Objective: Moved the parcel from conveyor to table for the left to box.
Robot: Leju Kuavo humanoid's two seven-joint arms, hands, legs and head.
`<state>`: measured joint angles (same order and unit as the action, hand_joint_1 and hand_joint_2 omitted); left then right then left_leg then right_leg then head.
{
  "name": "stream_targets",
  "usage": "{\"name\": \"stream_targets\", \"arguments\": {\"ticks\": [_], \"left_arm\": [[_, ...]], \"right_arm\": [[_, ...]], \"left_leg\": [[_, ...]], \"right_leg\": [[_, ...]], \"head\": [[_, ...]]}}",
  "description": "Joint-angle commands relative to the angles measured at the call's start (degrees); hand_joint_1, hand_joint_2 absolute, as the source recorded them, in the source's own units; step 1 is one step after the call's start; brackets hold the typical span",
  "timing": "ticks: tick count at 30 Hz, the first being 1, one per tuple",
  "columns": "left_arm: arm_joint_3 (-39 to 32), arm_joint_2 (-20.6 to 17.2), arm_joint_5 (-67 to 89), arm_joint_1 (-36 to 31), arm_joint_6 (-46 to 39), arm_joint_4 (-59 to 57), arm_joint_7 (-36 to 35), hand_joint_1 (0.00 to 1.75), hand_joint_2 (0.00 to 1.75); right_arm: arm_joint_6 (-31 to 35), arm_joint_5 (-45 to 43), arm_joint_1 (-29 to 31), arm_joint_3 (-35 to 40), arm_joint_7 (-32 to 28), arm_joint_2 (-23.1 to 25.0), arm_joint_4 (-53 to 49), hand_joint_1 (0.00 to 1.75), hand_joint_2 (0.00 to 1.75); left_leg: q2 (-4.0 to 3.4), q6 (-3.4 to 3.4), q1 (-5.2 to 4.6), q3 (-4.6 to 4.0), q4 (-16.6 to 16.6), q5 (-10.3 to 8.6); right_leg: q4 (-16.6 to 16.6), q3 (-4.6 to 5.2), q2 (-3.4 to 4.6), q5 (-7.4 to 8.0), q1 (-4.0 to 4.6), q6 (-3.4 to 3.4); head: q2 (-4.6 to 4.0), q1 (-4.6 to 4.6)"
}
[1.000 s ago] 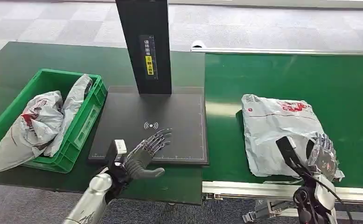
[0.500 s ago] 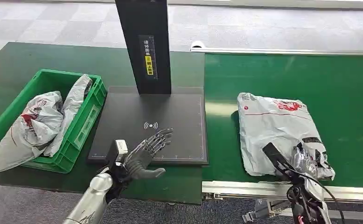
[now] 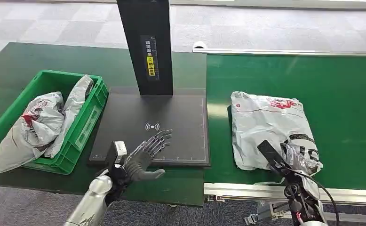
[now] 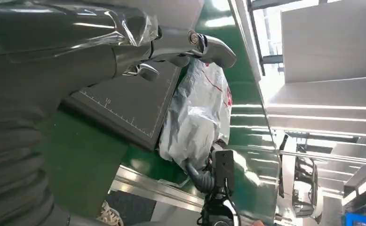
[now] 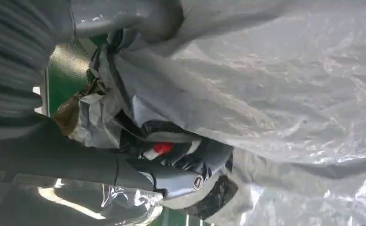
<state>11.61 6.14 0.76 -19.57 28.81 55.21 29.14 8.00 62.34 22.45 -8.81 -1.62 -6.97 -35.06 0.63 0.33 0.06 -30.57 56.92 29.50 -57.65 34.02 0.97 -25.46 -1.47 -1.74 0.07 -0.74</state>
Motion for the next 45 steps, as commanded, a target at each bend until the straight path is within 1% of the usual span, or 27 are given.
{"name": "stream_targets", "arguments": {"ticks": [1, 3, 5, 6, 8, 11, 13, 14, 15, 16, 19, 20, 21, 22, 23, 28, 33, 34, 35, 36, 38, 40, 41, 42, 44, 45], "left_arm": [[-1.1, -1.0, 0.0, 0.4, 0.2, -0.3, -0.3, 0.0, 1.75], [-1.1, -1.2, -0.1, 0.8, 0.4, 0.3, -0.1, 0.0, 1.75], [-1.0, -1.2, -0.1, 0.7, 0.6, 0.4, -0.1, 0.0, 1.75], [-1.0, -1.1, 0.0, 0.7, 0.6, 0.4, -0.1, 0.0, 1.75], [-0.8, -0.9, 0.0, 0.4, 0.7, 0.2, -0.1, 0.0, 1.75], [-0.2, -0.8, 0.1, -0.6, 0.8, -0.9, 0.1, 0.0, 1.75], [0.3, -1.1, -0.1, -1.8, 0.8, -2.6, 0.7, 0.0, 1.75], [0.5, -1.1, -0.2, -2.1, 0.5, -3.1, 1.0, 0.0, 1.75], [0.7, -1.1, -0.2, -2.5, 0.0, -3.6, 1.7, 0.0, 1.75], [0.8, -1.0, -0.3, -2.8, -0.2, -3.9, 2.0, 0.0, 1.75], [1.3, -0.8, -0.6, -3.7, -1.0, -4.6, 2.4, 0.0, 1.75], [1.3, -0.5, -0.7, -4.1, -2.1, -4.9, 2.3, 0.0, 1.75], [0.9, 0.0, -0.9, -4.2, -3.6, -5.0, 2.4, 0.0, 1.75], [0.7, 0.2, -1.2, -4.2, -4.3, -4.8, 2.4, 0.0, 1.75], [0.7, 0.3, -1.2, -4.2, -4.6, -4.7, 2.2, 0.0, 1.75], [0.7, 0.2, -1.4, -4.0, -4.8, -4.5, 2.1, 0.0, 1.75], [0.7, 0.2, -1.4, -4.0, -4.8, -4.5, 2.1, 0.0, 1.75], [0.5, 0.4, -1.6, -3.9, -5.6, -4.3, 2.2, 0.0, 1.75], [0.7, 0.4, -1.5, -3.8, -6.2, -4.0, 2.2, 0.0, 1.75], [0.4, 0.7, -1.5, -3.3, -8.0, -3.2, 2.6, 0.0, 1.75], [0.5, 0.9, -1.3, -2.6, -9.3, -1.7, 2.7, 0.0, 1.75], [0.2, 1.2, -2.2, -2.4, -10.3, -1.5, 1.1, 0.0, 1.75], [0.0, 1.4, -3.0, -2.5, -10.5, -1.6, -0.1, 0.0, 1.75], [0.5, 1.0, -3.0, -2.2, -11.5, -1.0, -0.1, 0.0, 1.75], [0.3, 0.8, -3.2, -1.2, -13.7, 0.9, 0.6, 0.0, 1.75], [0.3, 0.7, -3.3, -0.9, -14.3, 1.4, 0.7, 0.0, 1.75]], "right_arm": [[2.2, -1.7, 0.8, 2.0, -2.5, 1.5, 0.6, 1.75, 1.75], [5.1, -3.1, -0.7, 2.1, -5.2, 1.8, -2.2, 1.75, 1.75], [7.0, -3.9, -1.9, 2.2, -6.4, 2.0, -4.6, 1.75, 1.75], [9.0, -4.4, -2.9, 2.1, -7.8, 2.1, -6.4, 1.75, 1.75], [12.4, -4.6, -4.2, 1.7, -8.8, 2.4, -8.7, 1.75, 1.75], [14.0, -5.3, -5.4, 1.3, -9.0, 2.5, -10.4, 1.75, 1.75], [15.6, -7.3, -6.4, 0.4, -10.5, 2.7, -12.1, 1.75, 1.75], [16.2, -9.1, -6.7, -0.2, -11.9, 3.0, -12.8, 1.75, 1.75], [17.0, -13.4, -7.2, -1.2, -15.5, 3.6, -14.2, 1.75, 1.75], [17.1, -14.9, -7.3, -1.4, -16.6, 3.9, -15.0, 1.75, 1.75], [18.4, -20.9, -7.6, -2.9, -20.2, 4.6, -17.9, 1.75, 1.75], [19.4, -23.4, -7.9, -3.7, -21.2, 4.8, -19.2, 1.75, 1.75], [19.8, -26.6, -8.6, -4.3, -23.4, 4.9, -20.8, 1.75, 1.75], [19.6, -27.9, -8.9, -4.6, -24.1, 4.8, -21.3, 1.75, 1.75], [19.3, -28.1, -9.2, -4.5, -24.1, 4.6, -21.9, 1.75, 1.75], [19.3, -28.4, -9.2, -4.4, -24.1, 4.6, -21.8, 1.75, 1.75], [19.3, -28.4, -9.2, -4.4, -24.1, 4.6, -21.8, 1.75, 1.75], [19.9, -31.9, -9.4, -5.8, -25.9, 5.5, -22.8, 1.75, 1.75], [19.8, -33.6, -9.7, -5.8, -26.8, 5.4, -23.4, 1.75, 1.75], [18.7, -38.7, -10.3, -7.2, -28.2, 6.1, -25.6, 1.75, 1.75], [17.8, -45.6, -11.3, -8.9, -30.0, 7.1, -29.0, 1.75, 1.75], [14.1, -56.2, -11.5, -10.9, -31.2, 8.2, -31.4, 1.75, 1.75], [11.1, -61.6, -11.6, -11.4, -30.0, 8.4, -32.1, 1.75, 1.75], [10.8, -64.2, -11.7, -10.7, -30.4, 8.0, -32.4, 1.75, 1.75], [13.4, -65.2, -11.8, -8.8, -32.3, 7.5, -33.6, 1.75, 1.75], [14.2, -65.8, -11.9, -8.4, -33.0, 7.8, -34.2, 1.75, 0.0]], "left_leg": [[-0.18, -0.08, 0.0, 0.13, -0.1, -0.01], [-0.15, -0.08, -0.02, 0.12, -0.2, -0.02], [-0.09, -0.06, -0.01, 0.04, -0.1, 0.0], [-0.12, -0.09, -0.02, 0.09, -0.1, -0.02], [-0.05, -0.08, 0.0, 0.05, -0.1, 0.0], [0.0, -0.07, -0.01, 0.04, -0.1, 0.0], [0.01, -0.08, 0.0, 0.04, -0.1, -0.02], [0.02, -0.06, 0.0, 0.01, 0.0, 0.0], [0.04, -0.09, -0.01, 0.05, -0.1, -0.04], [0.03, -0.06, -0.01, -0.01, -0.1, -0.02], [-0.02, -0.13, -0.05, 0.13, -0.3, -0.1], [0.0, -0.07, -0.01, -0.02, -0.1, -0.01], [0.03, -0.1, -0.03, -0.01, -0.1, -0.04], [0.07, -0.06, -0.03, -0.05, 0.0, -0.02], [0.09, -0.1, -0.05, 0.01, -0.1, -0.06], [-0.01, -0.04, -0.02, -0.01, 0.0, 0.01], [-0.01, -0.08, -0.02, 0.03, -0.1, -0.03], [-0.02, -0.09, -0.03, 0.04, -0.1, -0.04], [-0.02, -0.1, -0.04, 0.07, -0.2, -0.05], [-0.01, -0.06, -0.02, 0.0, -0.1, -0.01], [-0.01, -0.1, -0.05, 0.08, -0.2, -0.05], [0.03, -0.1, -0.06, 0.06, -0.2, -0.03], [-0.04, -0.08, -0.04, 0.02, -0.1, 0.0], [-0.01, -0.05, -0.04, -0.02, -0.1, 0.0], [-0.07, -0.06, -0.03, -0.03, -0.1, 0.01], [-0.09, -0.08, -0.05, 0.05, -0.1, 0.0]], "right_leg": [[0.1, -0.07, 0.06, 0.04, 0.02, 0.15], [0.1, -0.07, 0.02, 0.04, 0.0, 0.16], [0.1, -0.01, 0.01, 0.01, 0.01, 0.11], [0.1, -0.05, -0.01, 0.02, 0.01, 0.17], [0.1, -0.02, -0.04, 0.0, 0.02, 0.14], [0.1, -0.02, -0.08, -0.01, 0.01, 0.13], [0.1, -0.02, -0.12, 0.0, 0.02, 0.15], [0.0, 0.02, -0.1, -0.01, 0.02, 0.11], [0.1, -0.03, -0.17, 0.0, 0.02, 0.17], [0.0, 0.04, -0.12, -0.01, 0.01, 0.11], [0.2, -0.08, -0.18, 0.05, -0.01, 0.25], [0.0, 0.05, -0.11, -0.01, 0.01, 0.14], [0.1, 0.05, -0.17, 0.0, -0.01, 0.18], [0.0, 0.08, -0.16, -0.03, -0.01, 0.11], [0.1, 0.02, -0.23, -0.02, -0.01, 0.19], [0.0, 0.05, -0.06, -0.01, 0.0, 0.09], [0.1, 0.02, -0.11, 0.01, 0.01, 0.15], [0.1, 0.01, -0.12, 0.01, 0.0, 0.17], [0.1, -0.01, -0.12, 0.02, 0.0, 0.19], [0.0, 0.05, -0.09, -0.01, 0.01, 0.11], [0.1, -0.02, -0.16, 0.0, -0.01, 0.2], [0.1, -0.01, -0.18, -0.03, -0.03, 0.2], [0.1, 0.05, -0.08, -0.02, -0.01, 0.16], [0.0, 0.07, -0.09, -0.03, -0.02, 0.11], [0.0, 0.08, -0.03, -0.01, -0.01, 0.11], [0.1, 0.02, -0.05, -0.01, -0.02, 0.16]], "head": [[0.0, 0.02], [0.0, 0.02], [0.0, 0.02], [0.0, 0.02], [0.0, 0.0], [0.0, 0.0], [0.0, 0.0], [0.0, 0.0], [0.0, 0.02], [0.0, 0.0], [0.0, 0.0], [0.0, 0.02], [0.0, 0.02], [0.0, 0.02], [0.0, 0.02], [0.0, 0.0], [0.0, 0.0], [0.0, 0.02], [0.0, 0.0], [0.0, 0.02], [0.0, 0.02], [0.0, 0.02], [0.0, 0.0], [0.0, 0.02], [0.0, 0.02], [0.0, 0.0]]}}
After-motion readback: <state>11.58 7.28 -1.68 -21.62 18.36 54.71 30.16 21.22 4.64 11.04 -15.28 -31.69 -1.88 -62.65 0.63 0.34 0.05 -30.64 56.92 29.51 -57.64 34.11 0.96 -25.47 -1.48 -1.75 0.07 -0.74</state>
